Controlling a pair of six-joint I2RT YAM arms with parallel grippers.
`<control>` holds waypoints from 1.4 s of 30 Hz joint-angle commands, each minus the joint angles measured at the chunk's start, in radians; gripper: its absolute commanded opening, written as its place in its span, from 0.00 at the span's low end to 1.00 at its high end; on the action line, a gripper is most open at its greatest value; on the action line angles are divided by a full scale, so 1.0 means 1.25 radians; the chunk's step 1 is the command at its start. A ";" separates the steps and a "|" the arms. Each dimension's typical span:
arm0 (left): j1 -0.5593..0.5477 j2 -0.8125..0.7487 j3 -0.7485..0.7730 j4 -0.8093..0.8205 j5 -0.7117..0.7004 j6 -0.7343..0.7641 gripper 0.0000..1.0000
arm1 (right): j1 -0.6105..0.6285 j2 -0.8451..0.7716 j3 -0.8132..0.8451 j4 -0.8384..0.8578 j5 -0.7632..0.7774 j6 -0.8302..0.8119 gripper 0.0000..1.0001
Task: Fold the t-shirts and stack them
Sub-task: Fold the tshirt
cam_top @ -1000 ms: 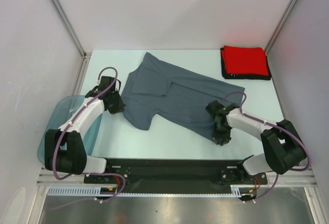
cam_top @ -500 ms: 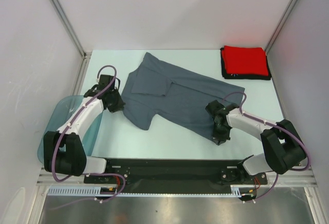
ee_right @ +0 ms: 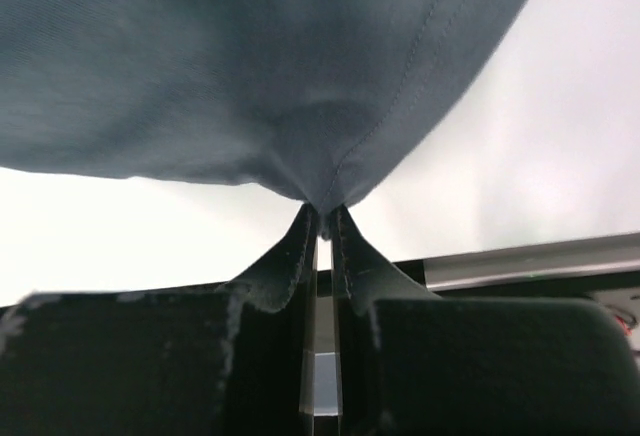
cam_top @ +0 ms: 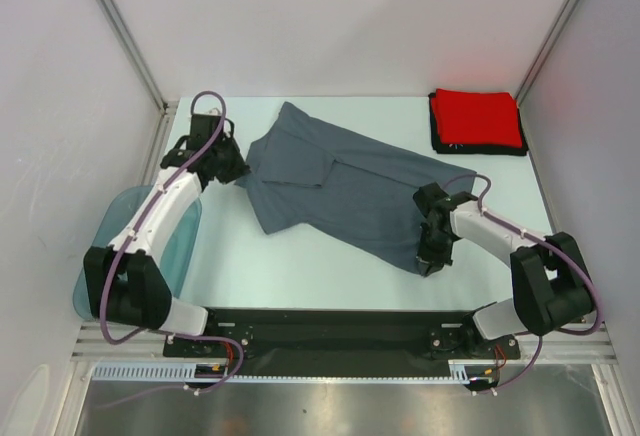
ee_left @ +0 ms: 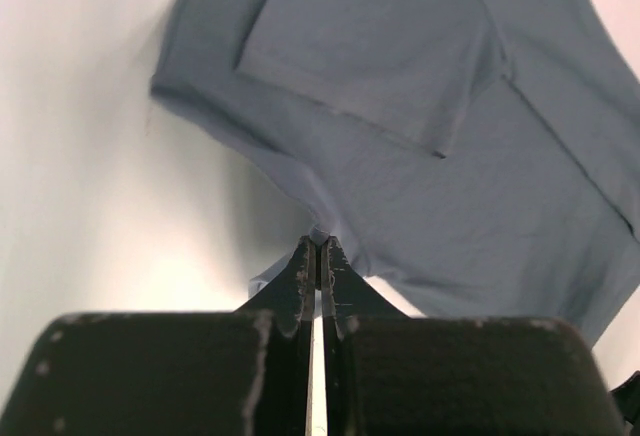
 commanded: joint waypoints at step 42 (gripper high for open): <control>-0.029 0.489 0.620 0.073 0.082 -0.025 0.00 | -0.383 0.289 0.375 -0.095 -0.147 -0.310 0.00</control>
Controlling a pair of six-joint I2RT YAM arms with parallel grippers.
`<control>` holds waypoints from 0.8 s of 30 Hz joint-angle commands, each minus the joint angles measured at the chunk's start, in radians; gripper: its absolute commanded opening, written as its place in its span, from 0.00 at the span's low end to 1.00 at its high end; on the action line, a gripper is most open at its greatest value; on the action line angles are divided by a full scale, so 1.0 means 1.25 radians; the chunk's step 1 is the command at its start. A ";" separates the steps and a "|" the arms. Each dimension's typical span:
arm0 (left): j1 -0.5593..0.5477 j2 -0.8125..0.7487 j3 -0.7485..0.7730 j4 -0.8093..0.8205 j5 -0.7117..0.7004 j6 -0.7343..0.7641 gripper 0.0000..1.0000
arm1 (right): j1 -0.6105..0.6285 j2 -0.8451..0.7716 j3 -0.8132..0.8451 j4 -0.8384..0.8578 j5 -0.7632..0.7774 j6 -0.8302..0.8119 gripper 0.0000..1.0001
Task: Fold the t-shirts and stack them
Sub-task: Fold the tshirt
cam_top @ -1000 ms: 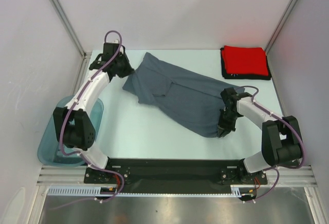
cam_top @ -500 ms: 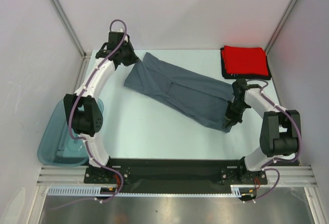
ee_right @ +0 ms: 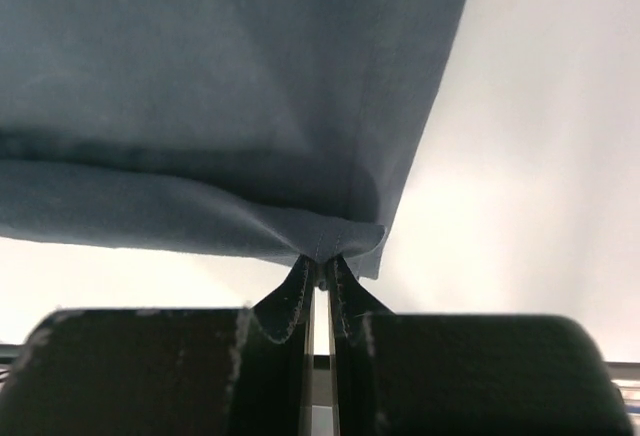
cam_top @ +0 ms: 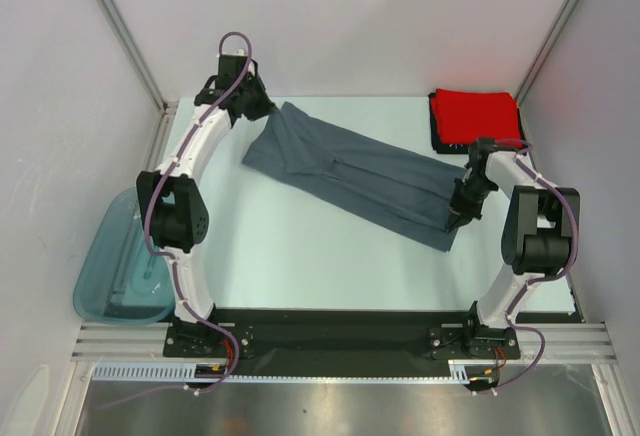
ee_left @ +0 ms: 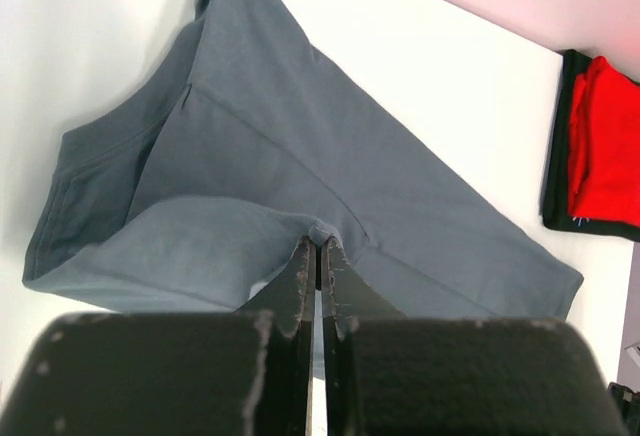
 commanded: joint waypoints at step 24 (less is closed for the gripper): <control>-0.005 0.120 0.178 0.022 -0.026 -0.044 0.00 | -0.041 0.103 0.150 -0.018 0.013 -0.024 0.00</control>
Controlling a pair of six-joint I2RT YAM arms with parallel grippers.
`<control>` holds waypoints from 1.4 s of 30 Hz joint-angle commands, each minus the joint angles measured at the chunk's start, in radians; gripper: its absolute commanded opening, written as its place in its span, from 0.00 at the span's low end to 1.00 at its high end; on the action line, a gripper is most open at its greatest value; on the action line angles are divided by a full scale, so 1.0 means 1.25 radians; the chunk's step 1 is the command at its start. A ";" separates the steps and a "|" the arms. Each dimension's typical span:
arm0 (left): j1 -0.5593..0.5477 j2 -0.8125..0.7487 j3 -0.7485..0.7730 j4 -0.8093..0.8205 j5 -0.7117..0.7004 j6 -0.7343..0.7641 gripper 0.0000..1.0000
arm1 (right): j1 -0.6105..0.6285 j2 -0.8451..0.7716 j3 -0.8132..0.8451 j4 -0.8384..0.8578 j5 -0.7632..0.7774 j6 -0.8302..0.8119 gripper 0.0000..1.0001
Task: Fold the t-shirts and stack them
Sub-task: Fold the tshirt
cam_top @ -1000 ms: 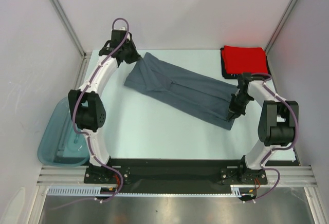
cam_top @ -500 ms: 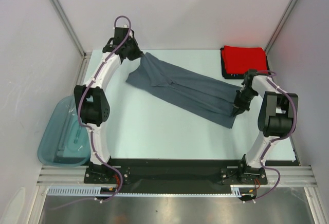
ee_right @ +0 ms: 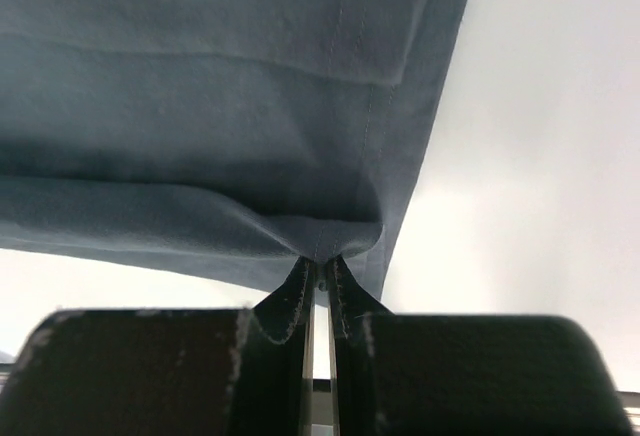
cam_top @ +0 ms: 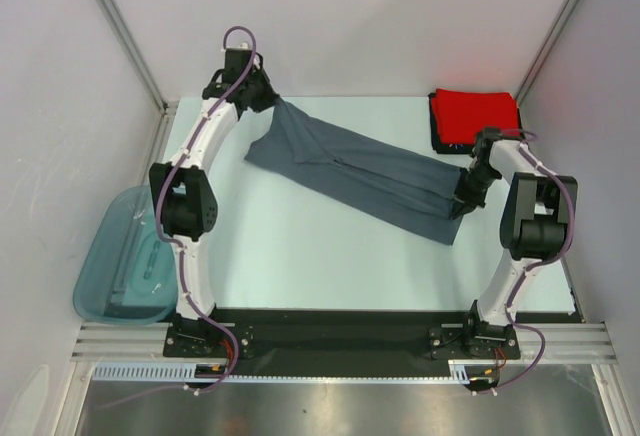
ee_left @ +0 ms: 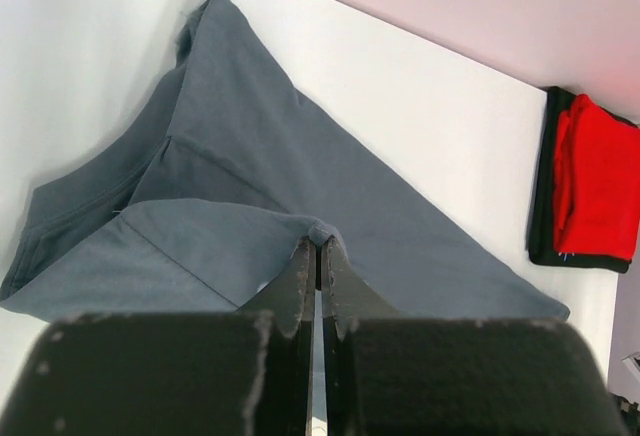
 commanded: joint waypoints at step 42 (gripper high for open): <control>0.013 0.060 0.060 0.024 -0.025 -0.060 0.00 | -0.063 0.038 0.133 0.046 0.076 0.032 0.40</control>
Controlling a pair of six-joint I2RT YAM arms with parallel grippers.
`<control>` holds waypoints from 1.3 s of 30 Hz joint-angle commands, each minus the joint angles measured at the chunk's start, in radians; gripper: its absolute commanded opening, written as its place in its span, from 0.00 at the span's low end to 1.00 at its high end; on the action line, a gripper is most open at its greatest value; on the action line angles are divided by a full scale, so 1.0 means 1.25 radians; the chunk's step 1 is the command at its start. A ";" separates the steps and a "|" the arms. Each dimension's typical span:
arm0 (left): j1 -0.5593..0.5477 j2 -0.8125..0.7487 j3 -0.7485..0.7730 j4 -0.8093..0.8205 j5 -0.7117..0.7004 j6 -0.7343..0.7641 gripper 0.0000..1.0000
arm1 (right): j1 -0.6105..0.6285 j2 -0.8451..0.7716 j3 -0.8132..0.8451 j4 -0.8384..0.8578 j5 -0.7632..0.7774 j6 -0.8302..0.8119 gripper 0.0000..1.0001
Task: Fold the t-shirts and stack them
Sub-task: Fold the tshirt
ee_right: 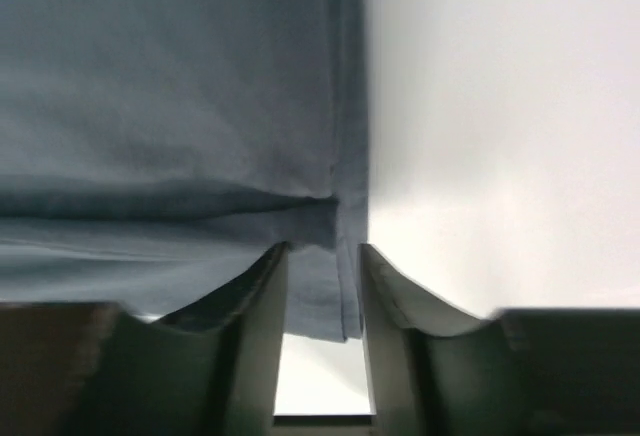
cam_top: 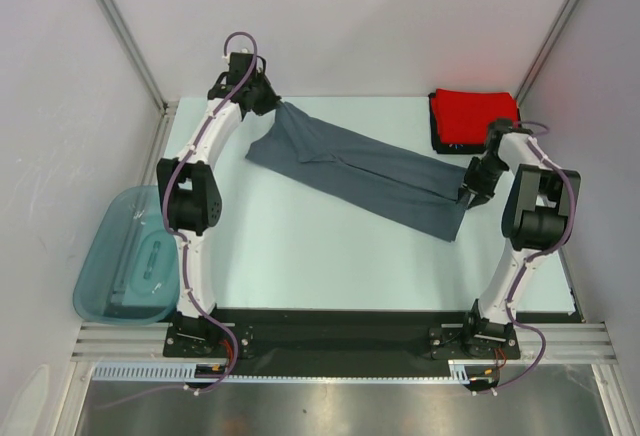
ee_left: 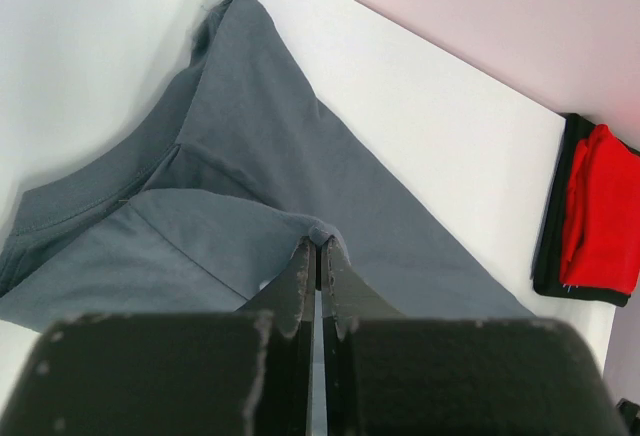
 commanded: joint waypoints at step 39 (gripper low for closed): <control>0.012 0.056 -0.016 0.182 0.111 -0.009 0.09 | -0.036 -0.081 -0.088 0.108 -0.179 0.017 0.15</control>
